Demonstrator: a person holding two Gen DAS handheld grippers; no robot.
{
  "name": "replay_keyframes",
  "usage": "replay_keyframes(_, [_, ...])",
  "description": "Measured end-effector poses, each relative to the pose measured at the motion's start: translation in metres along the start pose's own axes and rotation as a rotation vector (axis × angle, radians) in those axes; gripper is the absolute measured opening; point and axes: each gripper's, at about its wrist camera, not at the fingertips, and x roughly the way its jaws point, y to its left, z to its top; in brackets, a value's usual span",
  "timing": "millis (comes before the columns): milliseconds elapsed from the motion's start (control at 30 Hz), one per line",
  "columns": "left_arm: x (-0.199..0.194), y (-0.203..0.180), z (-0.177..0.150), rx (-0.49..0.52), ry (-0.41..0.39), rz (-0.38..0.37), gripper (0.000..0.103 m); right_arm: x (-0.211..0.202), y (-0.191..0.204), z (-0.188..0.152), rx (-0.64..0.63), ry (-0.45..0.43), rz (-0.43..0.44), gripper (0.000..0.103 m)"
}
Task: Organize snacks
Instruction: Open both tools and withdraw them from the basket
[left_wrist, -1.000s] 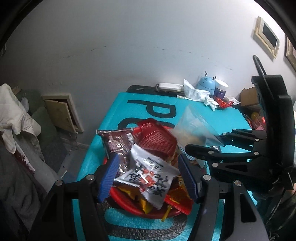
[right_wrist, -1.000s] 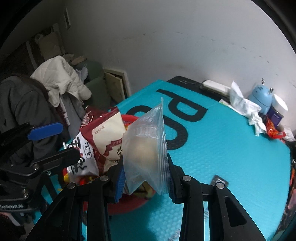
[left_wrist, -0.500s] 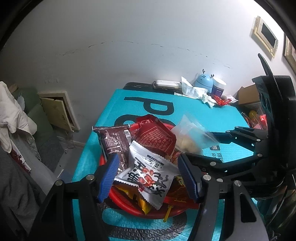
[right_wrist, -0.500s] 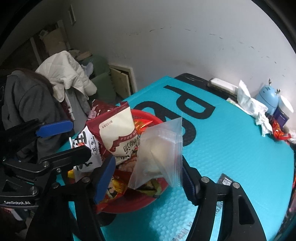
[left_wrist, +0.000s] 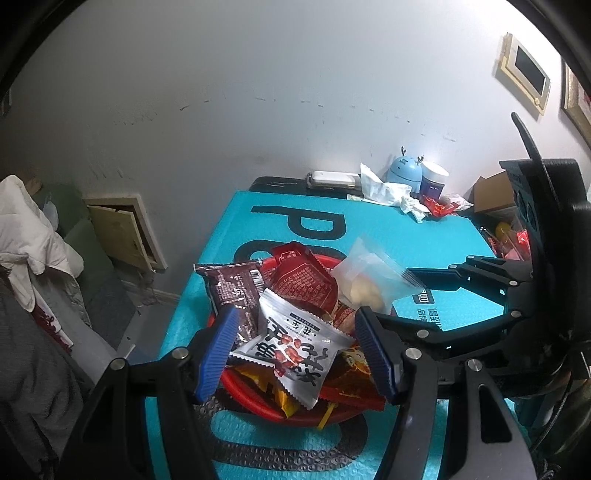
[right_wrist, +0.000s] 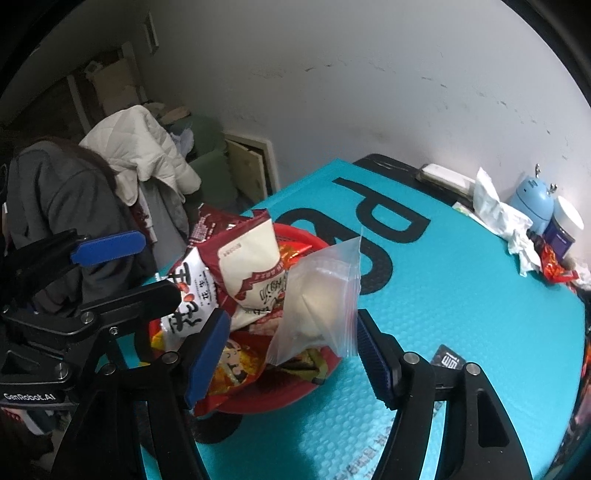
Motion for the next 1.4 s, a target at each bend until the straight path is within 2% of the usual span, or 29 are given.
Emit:
replay_keyframes(133, [-0.004,0.0,-0.001,-0.005,-0.001,0.01,0.064,0.002,0.001,-0.001,0.005,0.012,0.032,0.069])
replay_keyframes(333, [-0.002,0.001,-0.004,-0.009,0.009,0.019,0.065,0.001,0.004,-0.002,-0.021,0.005,-0.012,0.069])
replay_keyframes(400, [-0.001,0.002,-0.004,-0.008,0.01,0.022,0.065,0.0,0.005,-0.002,-0.026,0.003,-0.028,0.073])
replay_keyframes(967, [0.013,0.002,-0.004,-0.017,0.036,0.015,0.065,0.007,-0.008,-0.01,0.004,0.022,-0.037,0.079])
replay_keyframes(1233, [0.006,-0.003,-0.002,-0.015,0.02,0.012,0.065,-0.012,-0.008,-0.011,0.014,-0.02,-0.056,0.079])
replay_keyframes(1400, [-0.012,-0.011,0.002,-0.01,-0.019,0.009,0.065,-0.034,-0.005,-0.011,0.016,-0.069,-0.078,0.079])
